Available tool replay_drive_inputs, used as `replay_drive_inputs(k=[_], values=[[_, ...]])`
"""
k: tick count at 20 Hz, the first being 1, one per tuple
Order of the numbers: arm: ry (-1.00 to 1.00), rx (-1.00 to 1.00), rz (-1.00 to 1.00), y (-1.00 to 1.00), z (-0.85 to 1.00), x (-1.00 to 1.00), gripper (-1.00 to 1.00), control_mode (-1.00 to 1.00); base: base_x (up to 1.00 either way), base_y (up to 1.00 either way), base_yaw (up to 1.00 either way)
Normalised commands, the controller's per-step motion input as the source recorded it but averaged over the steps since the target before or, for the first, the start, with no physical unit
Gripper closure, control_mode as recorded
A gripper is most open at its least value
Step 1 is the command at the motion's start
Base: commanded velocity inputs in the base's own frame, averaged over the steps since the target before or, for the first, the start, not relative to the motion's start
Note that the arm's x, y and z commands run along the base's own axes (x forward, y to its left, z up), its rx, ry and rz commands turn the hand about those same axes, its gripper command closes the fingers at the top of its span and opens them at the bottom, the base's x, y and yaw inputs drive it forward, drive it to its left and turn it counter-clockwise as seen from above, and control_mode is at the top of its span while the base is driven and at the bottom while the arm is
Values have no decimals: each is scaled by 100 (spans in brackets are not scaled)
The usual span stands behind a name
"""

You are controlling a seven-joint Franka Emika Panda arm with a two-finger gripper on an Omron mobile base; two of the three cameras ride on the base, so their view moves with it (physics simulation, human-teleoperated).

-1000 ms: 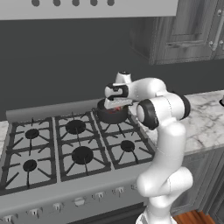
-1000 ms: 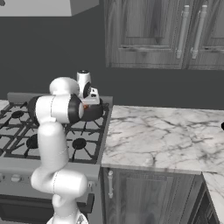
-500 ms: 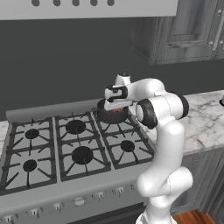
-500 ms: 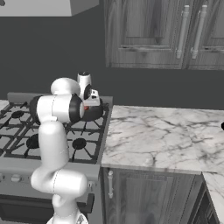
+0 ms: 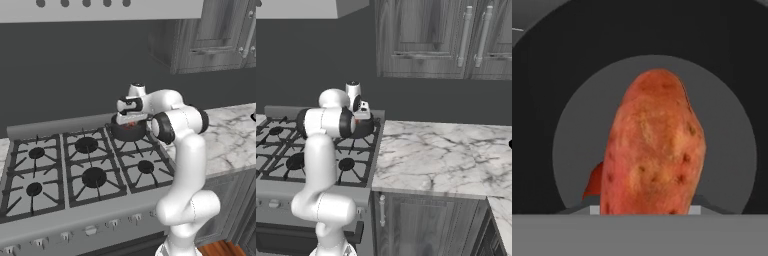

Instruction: Put the bell pepper and sweet potato in the pot. Retrieve the spatula and lightly stir the vegetables in the pot.

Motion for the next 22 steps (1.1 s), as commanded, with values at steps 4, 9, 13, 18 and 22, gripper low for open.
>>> replay_drive_inputs(k=[4, 9, 13, 18, 22], values=[[4, 0, 0, 3, -1, 6, 100, -100, 0, 0, 0], [0, 0, 0, 1, -1, 0, -100, -100, 0, 0, 0], [0, 0, 0, 0, 0, 0, -100, -100, 0, 0, 0], [0, 0, 0, 0, 0, 0, -100, -100, 0, 0, 0], [0, 0, 0, 0, 29, -36, -100, -100, 0, 0, 0]])
